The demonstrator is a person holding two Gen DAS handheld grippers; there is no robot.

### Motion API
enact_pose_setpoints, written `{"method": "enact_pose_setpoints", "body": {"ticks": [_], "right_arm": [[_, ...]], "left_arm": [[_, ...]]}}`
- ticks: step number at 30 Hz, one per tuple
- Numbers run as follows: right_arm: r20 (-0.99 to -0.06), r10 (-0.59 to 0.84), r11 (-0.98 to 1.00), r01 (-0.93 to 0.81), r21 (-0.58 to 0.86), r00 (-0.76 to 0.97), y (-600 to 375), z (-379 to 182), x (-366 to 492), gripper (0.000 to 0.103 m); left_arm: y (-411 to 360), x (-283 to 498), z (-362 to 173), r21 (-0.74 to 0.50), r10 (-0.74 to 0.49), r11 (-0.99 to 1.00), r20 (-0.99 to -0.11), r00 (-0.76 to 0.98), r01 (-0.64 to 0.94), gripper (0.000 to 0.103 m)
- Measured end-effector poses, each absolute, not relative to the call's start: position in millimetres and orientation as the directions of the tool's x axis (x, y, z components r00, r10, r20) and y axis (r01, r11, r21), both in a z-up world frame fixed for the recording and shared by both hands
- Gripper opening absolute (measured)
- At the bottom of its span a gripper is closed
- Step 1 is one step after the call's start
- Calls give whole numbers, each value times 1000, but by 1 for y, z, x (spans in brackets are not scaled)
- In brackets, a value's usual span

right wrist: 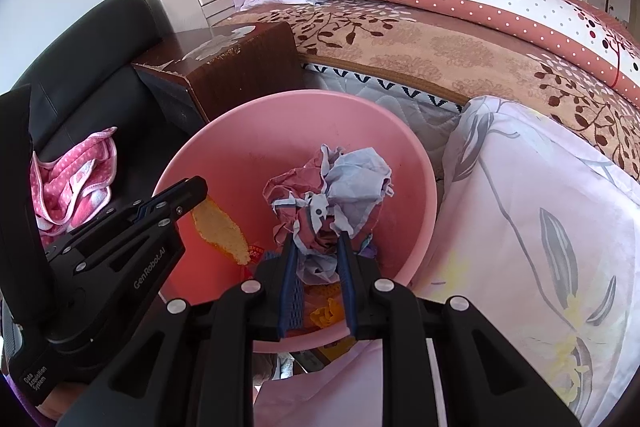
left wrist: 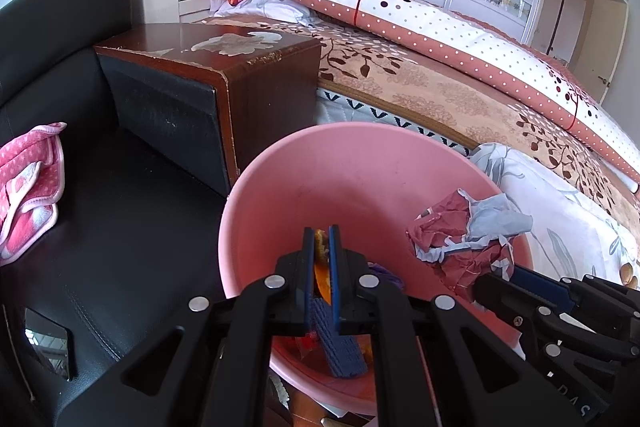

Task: Collect trash
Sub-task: 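Open both tools to drop the peel and wrapper into the bucket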

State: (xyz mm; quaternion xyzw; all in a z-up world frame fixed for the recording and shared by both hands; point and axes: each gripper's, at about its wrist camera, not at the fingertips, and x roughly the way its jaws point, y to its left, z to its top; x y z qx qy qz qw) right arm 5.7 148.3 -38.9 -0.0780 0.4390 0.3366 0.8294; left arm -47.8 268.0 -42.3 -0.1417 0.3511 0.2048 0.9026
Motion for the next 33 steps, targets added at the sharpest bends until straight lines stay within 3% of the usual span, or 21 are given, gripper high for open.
{"method": "enact_pose_setpoints", "body": {"ticks": [15,19,33], "right_arm": [[-784,486,763,-626,165,387,150,-41,6,20],[-785,484,764,-624,164,387,150,-41,6,20],[-782,490,759,-630,164,386,151,-40,8,21]], "left_arm": [[271,-46,-47,-103,260,877,-720,644,-470,8],[271,-47,-46,-117,254,875,-714,652,-469,32],[273,-48,-46,-122,258,869,-717,648,-480,32]]}}
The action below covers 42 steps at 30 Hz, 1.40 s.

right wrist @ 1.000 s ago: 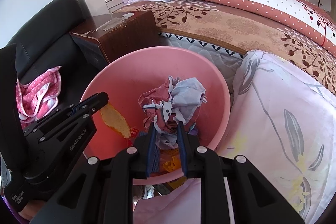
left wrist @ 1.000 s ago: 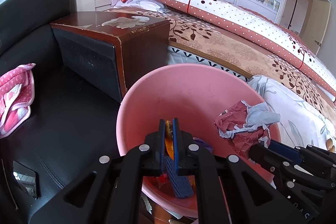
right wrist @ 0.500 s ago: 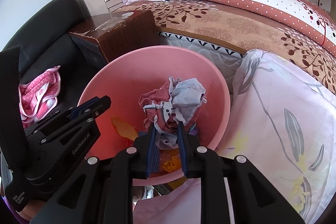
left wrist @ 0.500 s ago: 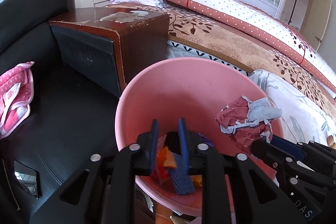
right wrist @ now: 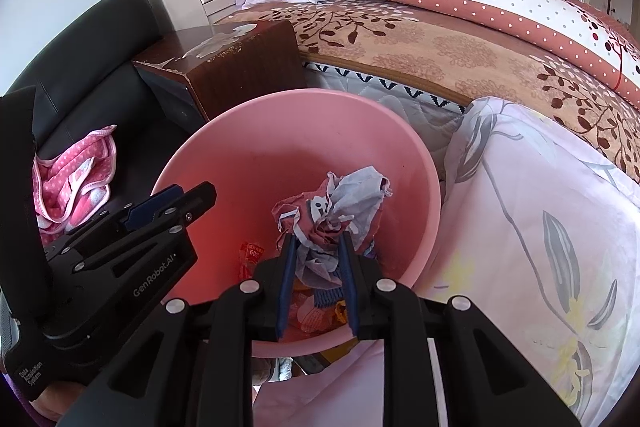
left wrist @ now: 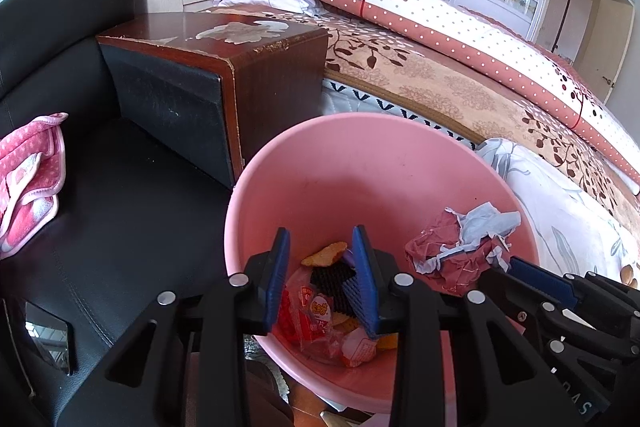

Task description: Collect trash

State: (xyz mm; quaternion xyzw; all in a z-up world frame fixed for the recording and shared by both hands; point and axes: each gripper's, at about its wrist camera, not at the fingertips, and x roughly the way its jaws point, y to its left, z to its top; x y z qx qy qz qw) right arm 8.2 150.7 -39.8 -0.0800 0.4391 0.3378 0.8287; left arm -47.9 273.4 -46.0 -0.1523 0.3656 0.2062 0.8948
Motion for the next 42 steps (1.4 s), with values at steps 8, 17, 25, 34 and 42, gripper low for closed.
{"method": "enact_pose_setpoints", "body": {"ticks": [8,17,25,34,42], "right_arm": [[-780,492,761,-627,169,387,150,-40,9,26],[-783,489,767,-616,177,384,147,-43,8,29],[-781,493,765,-619,178,384,145,-43,2,34],[-763,500,774,-606,182,409,132,-36,-2,40],[-743,503,782,-599,174,441,117,-27,-11,46]], "left_arm": [[274,-49,-46,-118,261,868,-717,646,-482,32],[274,-51,-46,-122,260,867,-717,647,-483,32],[272,-52,-45,-122,258,868,-718,647,-481,32],[262,-55,-38,-111,259,878,-708,657,-466,32],[249,-62,-27,-97,263,888,-696,668,-450,32]]}}
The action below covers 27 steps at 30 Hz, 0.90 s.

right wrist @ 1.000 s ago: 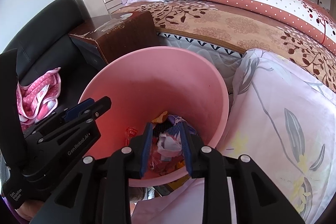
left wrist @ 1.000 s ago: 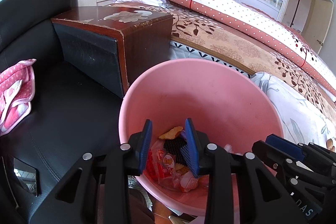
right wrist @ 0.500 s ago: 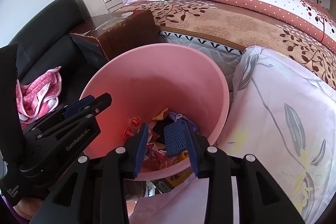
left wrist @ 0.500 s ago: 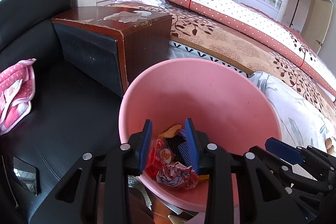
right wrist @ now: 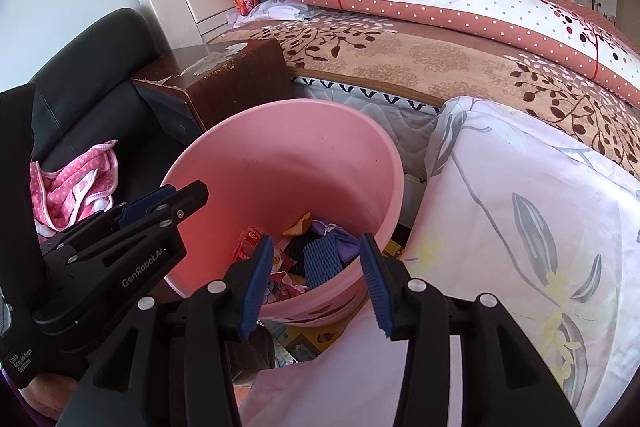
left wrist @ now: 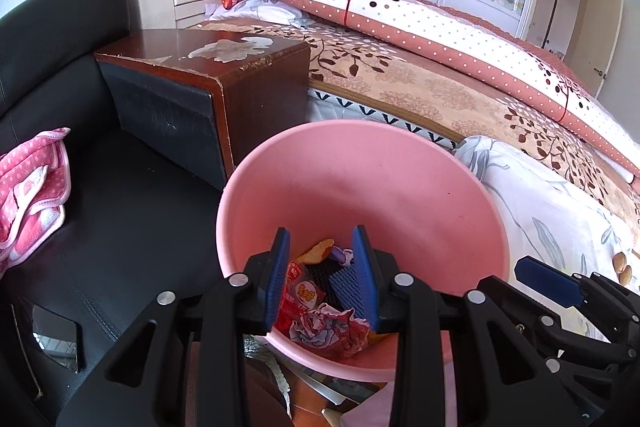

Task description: Collect trash

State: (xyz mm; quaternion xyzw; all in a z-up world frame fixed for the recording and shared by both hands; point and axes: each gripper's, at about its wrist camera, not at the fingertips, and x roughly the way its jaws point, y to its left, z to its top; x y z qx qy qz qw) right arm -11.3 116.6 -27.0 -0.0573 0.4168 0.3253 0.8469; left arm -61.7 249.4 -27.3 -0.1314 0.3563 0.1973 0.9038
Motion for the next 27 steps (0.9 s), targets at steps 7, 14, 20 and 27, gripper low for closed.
{"method": "enact_pose_setpoints", "body": {"ticks": [7,14,20,27], "right_arm": [[-720,502,790,-592,158,479,104,-17,-23,52],[-689,482,807,-580,110,541,90,-6,-37,62],[-663,472,829,-548,109,582,73,1,-45,72],[-646,448,850,-519,93,618,58,4,-52,76]], "left_arm": [[237,-68,-18,-106,254,894,-679,689,-434,49],[223,-76,-5,-112,253,901,-648,718,-419,50],[212,-86,3,-115,258,904,-620,741,-411,50],[200,-95,9,-114,266,907,-592,761,-406,51]]}}
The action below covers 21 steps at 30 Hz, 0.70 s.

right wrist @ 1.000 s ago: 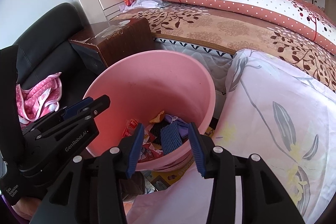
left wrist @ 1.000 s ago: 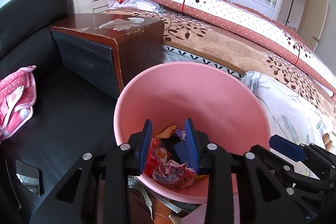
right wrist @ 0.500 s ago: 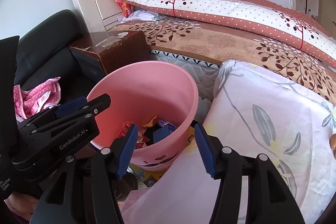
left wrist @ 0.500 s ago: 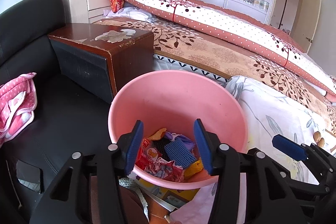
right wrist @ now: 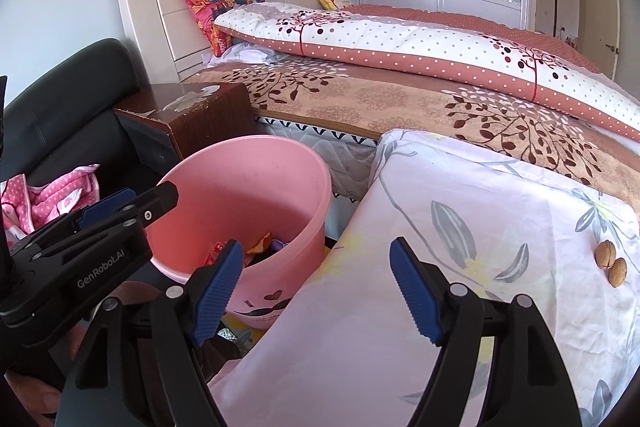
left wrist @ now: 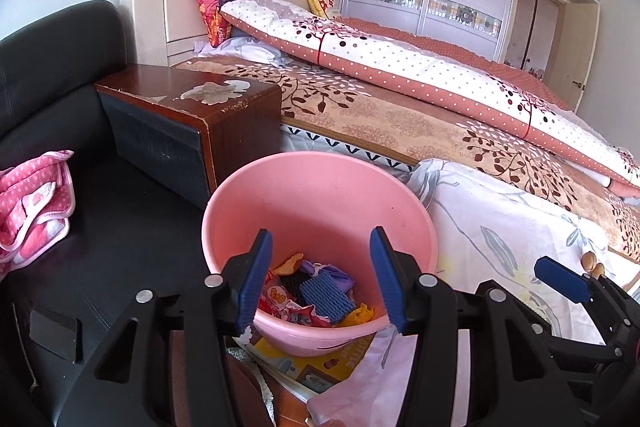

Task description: Collect trash

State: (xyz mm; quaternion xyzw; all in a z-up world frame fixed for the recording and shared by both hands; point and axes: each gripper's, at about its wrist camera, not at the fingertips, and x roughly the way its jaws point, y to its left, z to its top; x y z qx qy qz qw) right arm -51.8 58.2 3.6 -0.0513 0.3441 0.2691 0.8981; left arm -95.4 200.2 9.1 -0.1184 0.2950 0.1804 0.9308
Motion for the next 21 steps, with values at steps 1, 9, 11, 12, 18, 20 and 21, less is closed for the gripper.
{"method": "enact_pose_setpoints", "body": {"ticks": [1,9,11,12,18,20,21], "right_arm": [[-643,449,851,-516,97,620,56,4,-52,77],[-605,438,871,-480,104,665,37,12,-59,81],[-599,436,874,-473,106,671,34,13,-60,81],[-598,436,875,-471,109,672,34,14,-60,81],[-597,430,880,-463,109,677,31,13,-63,81],[-598,430,879,-464,108,677,31,13,-63,81],[-598,429,880,-463,108,677,31,13,-63,81]], "left_arm": [[199,-97,10,-114,266,908,-587,765,-404,51],[188,-103,15,-105,266,916,-563,783,-387,51],[186,-103,15,-105,262,918,-563,784,-382,51],[185,-104,15,-104,261,919,-562,785,-380,51],[183,-106,16,-99,264,920,-559,786,-380,51],[184,-106,16,-100,264,920,-560,785,-380,51],[184,-106,15,-100,264,920,-560,785,-380,51]]}}
